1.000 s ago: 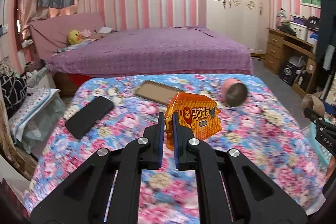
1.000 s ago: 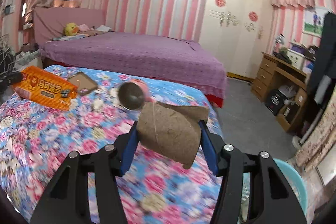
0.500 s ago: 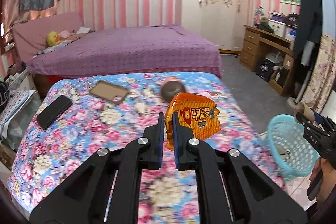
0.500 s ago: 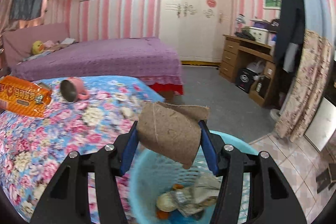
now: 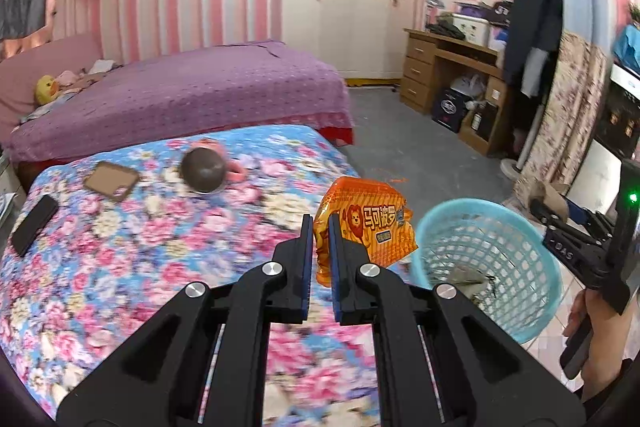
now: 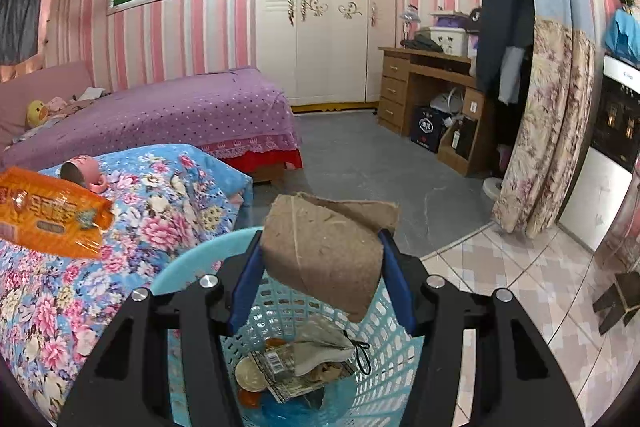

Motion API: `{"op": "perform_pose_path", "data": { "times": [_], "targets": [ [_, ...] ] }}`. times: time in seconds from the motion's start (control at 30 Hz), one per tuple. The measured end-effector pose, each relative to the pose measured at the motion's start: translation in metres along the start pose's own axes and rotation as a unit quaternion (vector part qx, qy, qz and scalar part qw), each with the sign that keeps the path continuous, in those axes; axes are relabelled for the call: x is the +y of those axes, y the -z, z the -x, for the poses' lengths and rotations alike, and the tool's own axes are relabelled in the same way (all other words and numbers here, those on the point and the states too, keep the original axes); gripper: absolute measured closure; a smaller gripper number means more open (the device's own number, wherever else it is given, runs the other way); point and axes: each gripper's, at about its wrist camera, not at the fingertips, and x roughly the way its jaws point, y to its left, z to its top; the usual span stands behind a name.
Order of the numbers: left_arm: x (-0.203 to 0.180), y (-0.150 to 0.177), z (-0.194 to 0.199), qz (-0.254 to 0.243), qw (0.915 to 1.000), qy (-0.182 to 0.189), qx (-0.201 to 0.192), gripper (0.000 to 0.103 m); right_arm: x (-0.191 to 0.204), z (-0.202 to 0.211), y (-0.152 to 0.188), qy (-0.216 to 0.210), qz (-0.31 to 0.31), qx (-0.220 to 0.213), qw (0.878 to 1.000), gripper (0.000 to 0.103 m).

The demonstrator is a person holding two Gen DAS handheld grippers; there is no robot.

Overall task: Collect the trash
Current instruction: 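Carry the orange snack bag and cardboard tube in both grippers to the basket, then open the left gripper dropping the snack bag while the right gripper releases the tube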

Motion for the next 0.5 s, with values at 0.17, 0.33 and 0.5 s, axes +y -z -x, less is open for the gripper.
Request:
{"op": "perform_pose_path", "data": {
  "times": [0.17, 0.33, 0.5],
  "targets": [
    [-0.05, 0.012, -0.023, -0.028, 0.9994, 0.019, 0.008, 0.097, -0.012, -0.006, 0.004, 0.003, -0.004, 0.009, 1.0, 0.048],
    [-0.082, 0.022, -0.045, -0.044, 0.9983, 0.033, 0.019, 0.097, -0.024, -0.011, 0.007, 0.004, -0.013, 0.015, 1.0, 0.048],
    [-0.099, 0.029, -0.063, -0.049, 0.9972, 0.044, 0.034, 0.091, -0.032, -0.015, 0.01, 0.004, -0.019, 0.022, 1.0, 0.048]
  ]
}}
